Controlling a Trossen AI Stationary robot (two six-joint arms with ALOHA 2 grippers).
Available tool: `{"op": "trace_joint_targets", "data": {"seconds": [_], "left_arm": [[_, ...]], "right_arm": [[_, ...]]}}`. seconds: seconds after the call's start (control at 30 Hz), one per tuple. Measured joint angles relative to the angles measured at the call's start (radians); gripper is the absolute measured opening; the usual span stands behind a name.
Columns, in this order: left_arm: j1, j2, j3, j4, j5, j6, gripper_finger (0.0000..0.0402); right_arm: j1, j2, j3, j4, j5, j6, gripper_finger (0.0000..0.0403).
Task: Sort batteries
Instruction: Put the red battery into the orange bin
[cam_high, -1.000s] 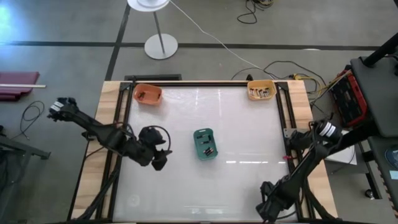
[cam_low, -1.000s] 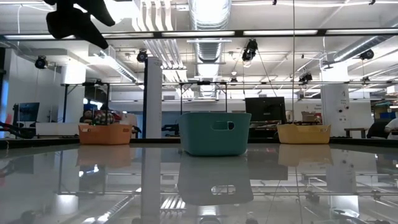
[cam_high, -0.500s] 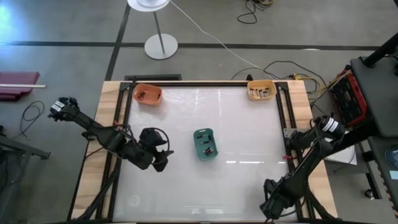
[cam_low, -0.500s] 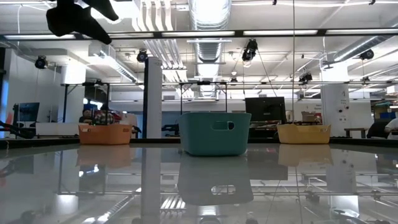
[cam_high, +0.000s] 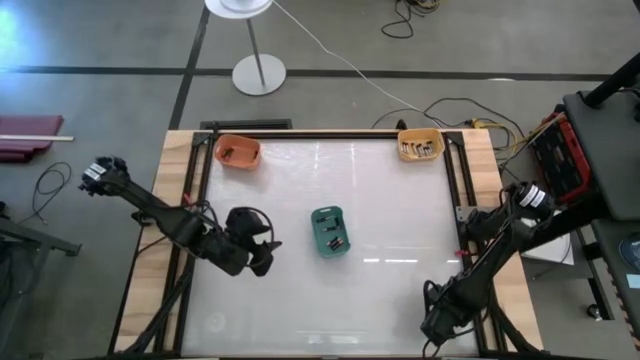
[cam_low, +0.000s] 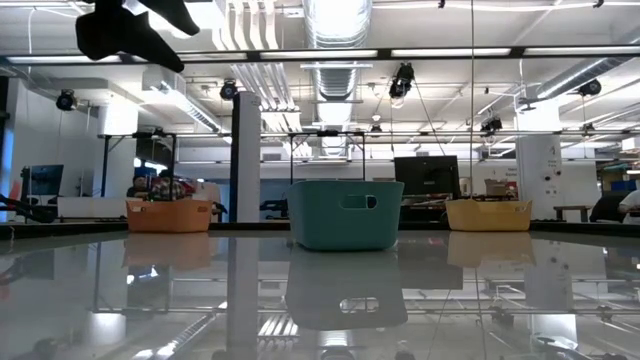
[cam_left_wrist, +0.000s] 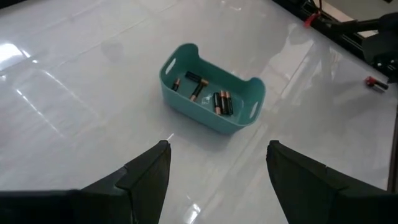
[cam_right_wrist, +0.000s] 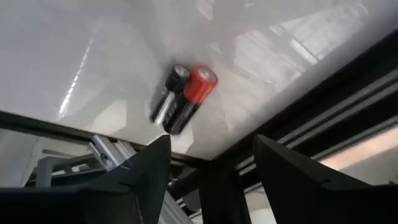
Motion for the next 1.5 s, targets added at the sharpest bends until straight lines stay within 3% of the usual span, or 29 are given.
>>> {"op": "trace_joint_targets", "data": {"seconds": [0.67, 1.33, 1.5], "left_arm": [[-0.003, 0.058, 0.000, 0.023, 0.002, -0.030, 0.0242], [-0.003, 0.058, 0.000, 0.059, 0.002, -0.030, 0.0242], [-0.003, 0.058, 0.000, 0.060, 0.002, -0.030, 0.0242]], "right_arm": [[0.002, 0.074, -0.021, 0.062, 0.020, -0.025, 0.0219], [-0.034, 0.027, -0.002, 0.061, -0.005, -0.094, 0.0219], [-0.033, 0.017, -0.011, -0.020, -0.008, -0.123, 0.0219]]}}
